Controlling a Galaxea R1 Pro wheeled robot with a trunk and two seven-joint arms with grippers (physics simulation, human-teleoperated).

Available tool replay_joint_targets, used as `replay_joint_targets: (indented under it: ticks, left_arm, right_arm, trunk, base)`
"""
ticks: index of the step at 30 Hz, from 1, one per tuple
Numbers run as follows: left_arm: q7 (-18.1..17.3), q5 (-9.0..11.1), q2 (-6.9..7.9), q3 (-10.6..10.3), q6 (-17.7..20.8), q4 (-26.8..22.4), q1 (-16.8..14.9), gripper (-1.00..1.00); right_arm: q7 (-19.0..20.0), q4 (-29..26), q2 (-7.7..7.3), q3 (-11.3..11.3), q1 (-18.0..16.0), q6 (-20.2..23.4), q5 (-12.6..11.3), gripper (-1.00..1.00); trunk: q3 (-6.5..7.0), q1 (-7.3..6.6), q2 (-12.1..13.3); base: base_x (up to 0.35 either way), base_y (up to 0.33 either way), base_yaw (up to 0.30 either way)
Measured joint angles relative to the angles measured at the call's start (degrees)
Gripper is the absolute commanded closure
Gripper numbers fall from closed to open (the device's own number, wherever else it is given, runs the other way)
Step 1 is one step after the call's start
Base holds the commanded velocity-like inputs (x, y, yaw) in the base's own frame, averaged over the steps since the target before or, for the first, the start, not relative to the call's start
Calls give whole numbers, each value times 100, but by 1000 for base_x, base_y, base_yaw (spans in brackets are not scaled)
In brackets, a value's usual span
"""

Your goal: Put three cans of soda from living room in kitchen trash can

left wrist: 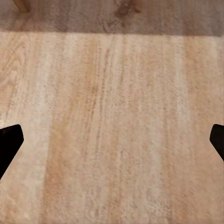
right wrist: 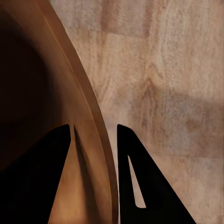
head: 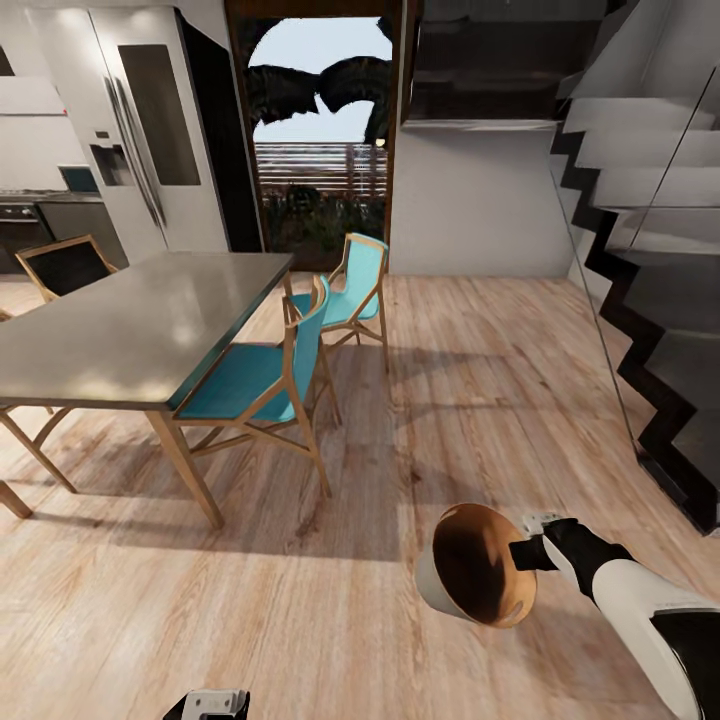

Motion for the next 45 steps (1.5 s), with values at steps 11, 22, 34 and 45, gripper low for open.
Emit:
replay_joint_targets:
  ticks: [11, 22, 34, 45]
  left_arm:
    - [0, 1, 3, -1, 0, 9, 1, -100]
    - [7, -4, 3, -7, -7, 20, 1, -100]
    - [9, -7, -1, -9, 0, 21, 1, -100]
    - [9, -7, 3, -8, 0, 20, 1, -100]
  right_arm:
    - [97, -11, -19, -41, 185, -770, 18, 100]
    - [116, -13, -149, -588, 298, -1523, -115, 100]
    - [279, -13, -203, -614, 616, -2102, -226, 100]
    - [300, -571, -193, -843, 1177, -2284, -249, 100]
  trunk:
    - [198, -242, 441]
    - [395, -483, 882]
    - [610, -747, 1364]
    - [807, -988, 1805]
  base:
    - [0, 0, 0]
    - [0, 0, 0]
    - [0, 0, 0]
    - [0, 0, 0]
